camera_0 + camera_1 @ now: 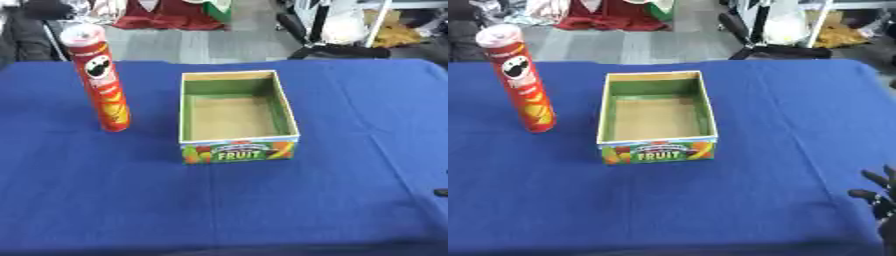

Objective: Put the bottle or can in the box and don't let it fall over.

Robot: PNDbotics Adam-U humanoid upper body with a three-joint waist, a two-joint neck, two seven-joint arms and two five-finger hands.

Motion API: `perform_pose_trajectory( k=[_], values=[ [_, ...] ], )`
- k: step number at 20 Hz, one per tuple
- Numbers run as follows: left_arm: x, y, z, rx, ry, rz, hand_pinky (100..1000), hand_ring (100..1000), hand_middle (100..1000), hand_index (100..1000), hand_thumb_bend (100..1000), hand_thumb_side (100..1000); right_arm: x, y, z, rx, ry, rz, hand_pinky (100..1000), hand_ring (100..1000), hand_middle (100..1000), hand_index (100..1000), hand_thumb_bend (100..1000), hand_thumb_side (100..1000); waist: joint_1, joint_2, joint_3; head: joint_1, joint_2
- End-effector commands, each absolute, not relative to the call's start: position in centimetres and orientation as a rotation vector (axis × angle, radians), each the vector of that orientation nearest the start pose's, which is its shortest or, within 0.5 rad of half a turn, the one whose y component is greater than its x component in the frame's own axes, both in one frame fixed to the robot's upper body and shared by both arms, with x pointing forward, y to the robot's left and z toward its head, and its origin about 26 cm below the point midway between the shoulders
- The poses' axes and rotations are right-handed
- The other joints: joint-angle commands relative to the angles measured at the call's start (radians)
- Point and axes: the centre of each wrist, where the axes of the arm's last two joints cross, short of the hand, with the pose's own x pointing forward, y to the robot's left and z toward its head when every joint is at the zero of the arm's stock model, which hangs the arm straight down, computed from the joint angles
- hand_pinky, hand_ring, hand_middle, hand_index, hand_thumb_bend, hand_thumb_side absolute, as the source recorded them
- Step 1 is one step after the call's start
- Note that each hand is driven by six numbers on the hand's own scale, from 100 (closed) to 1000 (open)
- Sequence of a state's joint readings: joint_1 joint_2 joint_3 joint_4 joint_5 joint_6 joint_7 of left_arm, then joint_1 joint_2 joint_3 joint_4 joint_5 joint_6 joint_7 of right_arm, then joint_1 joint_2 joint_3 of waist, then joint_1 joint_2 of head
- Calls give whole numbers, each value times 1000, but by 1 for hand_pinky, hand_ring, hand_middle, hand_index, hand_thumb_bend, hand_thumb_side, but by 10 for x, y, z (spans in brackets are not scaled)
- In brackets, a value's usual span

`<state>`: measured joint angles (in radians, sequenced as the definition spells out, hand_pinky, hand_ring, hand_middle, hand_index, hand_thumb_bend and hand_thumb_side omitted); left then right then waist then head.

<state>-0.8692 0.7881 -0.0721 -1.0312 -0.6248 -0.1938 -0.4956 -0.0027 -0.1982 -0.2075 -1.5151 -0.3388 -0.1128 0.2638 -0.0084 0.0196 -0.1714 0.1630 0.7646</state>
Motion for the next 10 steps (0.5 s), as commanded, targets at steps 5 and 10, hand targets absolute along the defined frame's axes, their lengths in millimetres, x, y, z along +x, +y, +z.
perform_pose_trajectory(
  k=[5, 10],
  values=[
    [436, 404, 276, 993, -1307, -1392, 772, 844, 857, 1000, 142, 775, 270, -355, 2, 113, -1719, -29, 1000, 619, 826, 1000, 100, 723, -1, -12, -2, 6, 5],
    [438, 401, 274, 1036, -1256, -1422, 744, 823, 846, 1000, 159, 730, 270, -355, 3, 115, -1720, -29, 1000, 619, 826, 1000, 100, 722, 0, -13, -4, 8, 5]
  ],
)
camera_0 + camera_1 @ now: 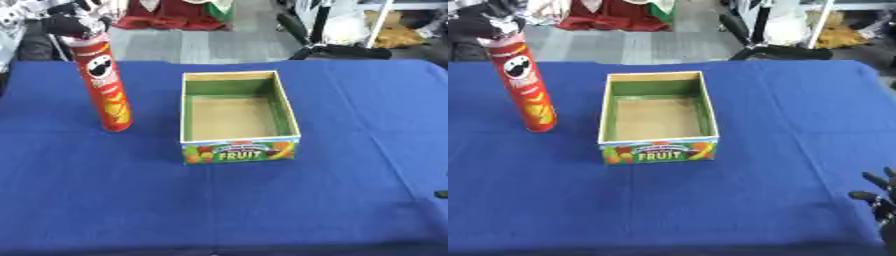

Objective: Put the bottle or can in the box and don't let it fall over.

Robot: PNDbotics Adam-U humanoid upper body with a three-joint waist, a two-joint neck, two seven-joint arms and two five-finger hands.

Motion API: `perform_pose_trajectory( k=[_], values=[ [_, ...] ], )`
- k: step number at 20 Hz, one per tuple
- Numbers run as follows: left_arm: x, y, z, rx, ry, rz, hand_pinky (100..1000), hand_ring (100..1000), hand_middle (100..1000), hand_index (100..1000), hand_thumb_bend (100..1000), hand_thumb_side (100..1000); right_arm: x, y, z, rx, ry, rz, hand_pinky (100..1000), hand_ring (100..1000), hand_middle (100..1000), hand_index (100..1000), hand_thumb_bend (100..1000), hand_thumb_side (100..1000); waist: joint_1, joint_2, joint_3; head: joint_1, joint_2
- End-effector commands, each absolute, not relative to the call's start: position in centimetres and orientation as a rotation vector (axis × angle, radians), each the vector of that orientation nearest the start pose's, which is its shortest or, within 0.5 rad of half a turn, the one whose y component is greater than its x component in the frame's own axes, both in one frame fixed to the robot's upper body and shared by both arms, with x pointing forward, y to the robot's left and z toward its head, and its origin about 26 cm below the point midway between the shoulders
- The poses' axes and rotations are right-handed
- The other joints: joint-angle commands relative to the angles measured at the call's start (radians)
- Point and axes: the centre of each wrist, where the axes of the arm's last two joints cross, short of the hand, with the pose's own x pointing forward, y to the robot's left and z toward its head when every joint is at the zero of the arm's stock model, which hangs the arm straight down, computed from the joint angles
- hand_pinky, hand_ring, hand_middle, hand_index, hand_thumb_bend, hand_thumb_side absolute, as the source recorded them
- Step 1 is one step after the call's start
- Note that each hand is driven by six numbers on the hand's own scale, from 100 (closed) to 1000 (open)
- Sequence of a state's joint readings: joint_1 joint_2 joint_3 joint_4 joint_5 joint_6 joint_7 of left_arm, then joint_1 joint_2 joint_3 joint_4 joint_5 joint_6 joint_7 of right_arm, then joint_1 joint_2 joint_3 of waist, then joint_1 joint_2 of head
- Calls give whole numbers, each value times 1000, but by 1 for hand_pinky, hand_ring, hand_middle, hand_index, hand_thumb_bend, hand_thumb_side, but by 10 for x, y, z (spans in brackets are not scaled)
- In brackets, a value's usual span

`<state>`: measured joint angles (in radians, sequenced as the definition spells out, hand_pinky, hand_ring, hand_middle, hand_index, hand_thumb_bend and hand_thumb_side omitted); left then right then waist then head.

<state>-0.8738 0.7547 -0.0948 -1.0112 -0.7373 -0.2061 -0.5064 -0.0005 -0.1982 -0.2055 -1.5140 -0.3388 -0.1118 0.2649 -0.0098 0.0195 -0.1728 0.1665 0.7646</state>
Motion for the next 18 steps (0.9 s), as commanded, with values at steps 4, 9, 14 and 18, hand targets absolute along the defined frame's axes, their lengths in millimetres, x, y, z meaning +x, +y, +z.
perform_pose_trajectory(
  k=[4, 9, 14, 18],
  values=[
    [438, 401, 274, 1057, -1216, -1447, 725, 804, 839, 1000, 168, 699, 270, -355, 3, 115, -1720, -29, 1000, 619, 826, 1000, 100, 723, 2, -13, -3, 6, 5],
    [438, 402, 271, 1044, -1169, -1494, 717, 792, 834, 1000, 167, 685, 270, -355, 3, 116, -1720, -29, 1000, 619, 826, 1000, 100, 722, 3, -13, -3, 7, 5],
    [439, 402, 268, 1035, -1149, -1508, 695, 783, 829, 1000, 160, 672, 270, -355, 3, 116, -1721, -30, 1000, 619, 826, 1000, 100, 722, 2, -13, -3, 8, 5],
    [439, 402, 265, 1026, -1137, -1514, 674, 777, 825, 1000, 159, 666, 270, -355, 3, 116, -1720, -31, 1000, 619, 826, 1000, 100, 723, 2, -13, -3, 9, 5]
  ],
)
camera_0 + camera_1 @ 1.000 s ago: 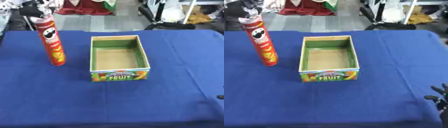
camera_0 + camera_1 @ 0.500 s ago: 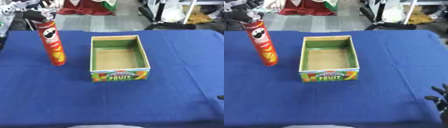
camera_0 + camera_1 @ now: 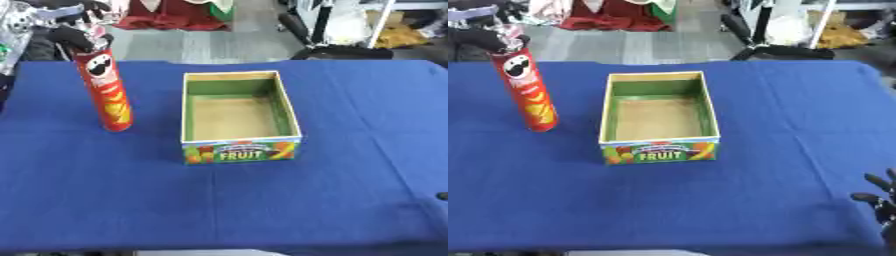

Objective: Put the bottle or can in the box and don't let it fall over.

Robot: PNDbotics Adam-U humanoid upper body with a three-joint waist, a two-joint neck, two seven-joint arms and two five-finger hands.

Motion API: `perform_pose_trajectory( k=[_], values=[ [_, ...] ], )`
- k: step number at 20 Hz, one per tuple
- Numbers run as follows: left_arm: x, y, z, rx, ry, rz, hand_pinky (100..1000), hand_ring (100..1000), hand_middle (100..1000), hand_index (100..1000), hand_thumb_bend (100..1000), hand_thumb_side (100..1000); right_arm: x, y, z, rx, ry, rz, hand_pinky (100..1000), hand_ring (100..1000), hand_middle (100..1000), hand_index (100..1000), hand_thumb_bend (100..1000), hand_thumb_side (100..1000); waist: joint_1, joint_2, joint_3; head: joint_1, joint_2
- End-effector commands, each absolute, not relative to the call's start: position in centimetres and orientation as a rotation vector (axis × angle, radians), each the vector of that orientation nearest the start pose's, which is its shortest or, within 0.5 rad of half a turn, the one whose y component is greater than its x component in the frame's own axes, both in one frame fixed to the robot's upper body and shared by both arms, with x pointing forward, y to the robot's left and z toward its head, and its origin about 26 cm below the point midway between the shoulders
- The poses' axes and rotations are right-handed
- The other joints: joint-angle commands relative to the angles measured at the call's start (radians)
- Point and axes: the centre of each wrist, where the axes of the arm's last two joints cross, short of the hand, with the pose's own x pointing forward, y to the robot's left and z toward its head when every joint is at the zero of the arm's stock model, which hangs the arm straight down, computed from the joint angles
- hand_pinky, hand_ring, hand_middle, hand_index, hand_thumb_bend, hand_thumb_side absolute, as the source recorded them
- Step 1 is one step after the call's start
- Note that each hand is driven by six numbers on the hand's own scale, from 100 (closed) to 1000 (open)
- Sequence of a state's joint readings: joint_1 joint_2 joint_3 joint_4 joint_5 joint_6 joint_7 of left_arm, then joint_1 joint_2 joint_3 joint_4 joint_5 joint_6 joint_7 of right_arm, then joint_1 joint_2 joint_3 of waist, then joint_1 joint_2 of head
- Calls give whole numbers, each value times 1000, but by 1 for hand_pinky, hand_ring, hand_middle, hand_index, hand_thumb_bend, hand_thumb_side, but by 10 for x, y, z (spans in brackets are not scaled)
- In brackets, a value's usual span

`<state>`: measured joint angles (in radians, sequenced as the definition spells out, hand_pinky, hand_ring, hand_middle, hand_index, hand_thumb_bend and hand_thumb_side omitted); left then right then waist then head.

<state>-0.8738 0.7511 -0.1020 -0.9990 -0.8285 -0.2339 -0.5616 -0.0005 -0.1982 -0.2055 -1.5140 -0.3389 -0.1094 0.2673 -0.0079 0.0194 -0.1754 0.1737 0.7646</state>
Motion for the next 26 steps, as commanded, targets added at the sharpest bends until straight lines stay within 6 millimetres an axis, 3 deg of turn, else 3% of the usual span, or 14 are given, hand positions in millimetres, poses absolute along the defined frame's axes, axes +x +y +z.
perform_pose_trajectory(
  k=[1, 7, 13, 19, 21, 22, 26],
  values=[
    [439, 403, 265, 1023, -1134, -1517, 669, 772, 824, 1000, 161, 663, 270, -355, 3, 116, -1720, -31, 1000, 619, 826, 1000, 100, 723, 0, -13, -1, 3, 5],
    [439, 402, 263, 1005, -1124, -1542, 660, 751, 823, 1000, 141, 589, 270, -355, 3, 115, -1720, -32, 1000, 619, 826, 1000, 100, 722, 0, -13, -1, 3, 5],
    [439, 400, 262, 978, -1109, -1581, 636, 728, 800, 992, 101, 392, 270, -355, 3, 115, -1720, -33, 1000, 619, 826, 1000, 100, 722, 0, -13, -2, 5, 5],
    [440, 398, 262, 965, -1096, -1615, 617, 716, 791, 985, 100, 348, 270, -355, 3, 115, -1720, -32, 1000, 619, 826, 1000, 100, 722, 0, -13, -2, 6, 5],
    [440, 397, 263, 968, -1099, -1616, 629, 741, 798, 989, 109, 424, 270, -355, 3, 115, -1720, -32, 1000, 619, 826, 1000, 100, 722, 0, -13, -2, 6, 5],
    [440, 397, 263, 971, -1102, -1613, 640, 759, 805, 994, 137, 524, 270, -355, 3, 115, -1720, -32, 1000, 619, 826, 1000, 100, 722, 0, -14, -3, 6, 5],
    [438, 396, 267, 986, -1117, -1613, 709, 830, 854, 1000, 223, 694, 270, -356, 3, 115, -1720, -33, 1000, 619, 826, 1000, 100, 722, 1, -14, -2, 8, 5]
  ],
)
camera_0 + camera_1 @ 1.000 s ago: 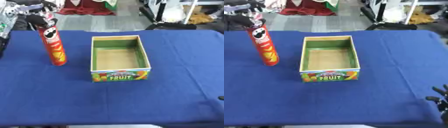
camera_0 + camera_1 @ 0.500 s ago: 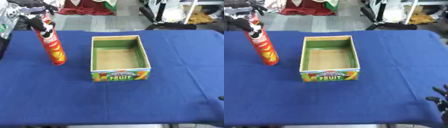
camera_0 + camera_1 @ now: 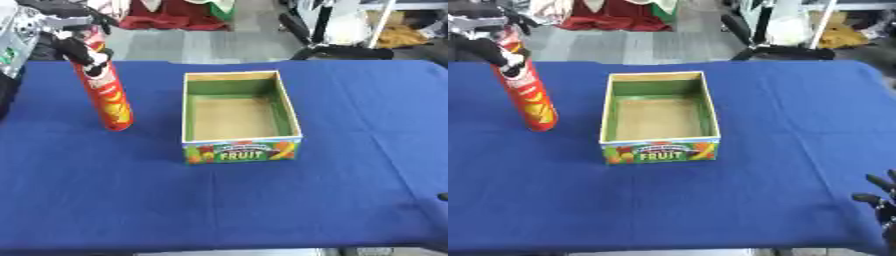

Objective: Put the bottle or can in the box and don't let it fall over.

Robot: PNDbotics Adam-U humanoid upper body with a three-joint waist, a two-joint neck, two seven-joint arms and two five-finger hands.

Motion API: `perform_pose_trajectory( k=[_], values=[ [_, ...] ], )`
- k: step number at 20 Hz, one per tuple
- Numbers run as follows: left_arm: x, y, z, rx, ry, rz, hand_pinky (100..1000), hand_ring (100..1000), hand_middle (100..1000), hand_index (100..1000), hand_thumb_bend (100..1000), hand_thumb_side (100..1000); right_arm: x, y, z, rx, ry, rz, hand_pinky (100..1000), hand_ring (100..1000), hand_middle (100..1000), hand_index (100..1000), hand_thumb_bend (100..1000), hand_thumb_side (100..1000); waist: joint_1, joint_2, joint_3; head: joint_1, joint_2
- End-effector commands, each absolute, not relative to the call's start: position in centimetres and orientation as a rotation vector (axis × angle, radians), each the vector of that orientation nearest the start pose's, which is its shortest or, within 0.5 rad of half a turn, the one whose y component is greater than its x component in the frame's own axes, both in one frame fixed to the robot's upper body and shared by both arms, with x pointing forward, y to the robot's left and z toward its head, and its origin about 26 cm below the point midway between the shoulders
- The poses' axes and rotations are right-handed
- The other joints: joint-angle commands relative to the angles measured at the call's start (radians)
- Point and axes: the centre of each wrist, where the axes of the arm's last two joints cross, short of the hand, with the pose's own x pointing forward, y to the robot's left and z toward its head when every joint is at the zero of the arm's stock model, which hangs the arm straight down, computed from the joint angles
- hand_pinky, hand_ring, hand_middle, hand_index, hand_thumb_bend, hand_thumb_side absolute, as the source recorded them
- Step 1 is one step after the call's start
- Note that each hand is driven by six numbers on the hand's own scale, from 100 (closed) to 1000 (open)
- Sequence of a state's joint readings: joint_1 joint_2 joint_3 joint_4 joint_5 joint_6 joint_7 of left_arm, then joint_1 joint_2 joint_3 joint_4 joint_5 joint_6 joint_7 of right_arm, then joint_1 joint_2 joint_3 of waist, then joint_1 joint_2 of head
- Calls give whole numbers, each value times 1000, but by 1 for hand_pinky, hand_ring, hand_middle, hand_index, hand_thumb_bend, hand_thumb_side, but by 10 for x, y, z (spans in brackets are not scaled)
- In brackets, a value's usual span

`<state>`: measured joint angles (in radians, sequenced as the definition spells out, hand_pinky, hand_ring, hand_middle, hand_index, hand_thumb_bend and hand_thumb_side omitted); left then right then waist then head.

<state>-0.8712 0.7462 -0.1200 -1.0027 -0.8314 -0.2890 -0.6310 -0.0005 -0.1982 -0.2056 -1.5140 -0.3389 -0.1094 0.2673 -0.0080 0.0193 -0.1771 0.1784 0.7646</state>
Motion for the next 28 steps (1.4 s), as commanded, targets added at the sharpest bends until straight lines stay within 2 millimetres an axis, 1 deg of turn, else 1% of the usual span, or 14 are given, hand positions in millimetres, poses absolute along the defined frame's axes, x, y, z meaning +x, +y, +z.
perform_pose_trajectory(
  k=[1, 3, 11, 15, 16, 17, 20, 21, 23, 28],
  values=[
    [437, 396, 269, 993, -1124, -1614, 720, 841, 862, 1000, 232, 710, 270, -356, 3, 115, -1720, -33, 1000, 619, 826, 1000, 100, 722, 1, -15, -1, 3, 5],
    [436, 396, 272, 1006, -1131, -1622, 730, 854, 874, 1000, 242, 729, 270, -356, 3, 116, -1720, -33, 1000, 619, 826, 1000, 100, 722, 1, -15, 0, 3, 5],
    [424, 407, 287, 970, -1139, -1661, 732, 858, 878, 1000, 238, 728, 270, -357, 4, 113, -1718, -32, 1000, 620, 826, 1000, 100, 723, 5, -19, 4, 2, 5],
    [422, 409, 290, 962, -1140, -1660, 732, 858, 878, 1000, 238, 730, 270, -358, 4, 112, -1718, -32, 1000, 620, 826, 1000, 100, 723, 6, -19, 4, 1, 5],
    [421, 411, 291, 960, -1141, -1656, 732, 860, 883, 1000, 251, 773, 269, -358, 4, 112, -1717, -33, 1000, 620, 826, 1000, 100, 723, 6, -20, 5, 2, 5],
    [421, 413, 291, 954, -1141, -1653, 732, 860, 884, 1000, 254, 787, 269, -358, 4, 111, -1717, -33, 1000, 620, 826, 1000, 100, 723, 6, -20, 6, 2, 5],
    [420, 416, 288, 930, -1143, -1638, 729, 857, 884, 1000, 235, 803, 269, -358, 4, 112, -1718, -33, 1000, 620, 826, 1000, 100, 723, 6, -21, 6, 2, 5],
    [420, 417, 286, 920, -1145, -1630, 728, 855, 883, 1000, 204, 813, 269, -358, 4, 112, -1718, -34, 1000, 620, 826, 1000, 100, 723, 6, -21, 6, 2, 5],
    [420, 419, 281, 900, -1149, -1611, 730, 854, 881, 1000, 180, 821, 269, -358, 4, 111, -1718, -35, 1000, 620, 826, 1000, 100, 724, 6, -20, 6, 1, 5],
    [420, 420, 272, 875, -1131, -1595, 736, 857, 881, 1000, 163, 814, 269, -358, 3, 110, -1717, -36, 1000, 619, 826, 1000, 100, 724, 5, -19, 6, 2, 5]
  ],
)
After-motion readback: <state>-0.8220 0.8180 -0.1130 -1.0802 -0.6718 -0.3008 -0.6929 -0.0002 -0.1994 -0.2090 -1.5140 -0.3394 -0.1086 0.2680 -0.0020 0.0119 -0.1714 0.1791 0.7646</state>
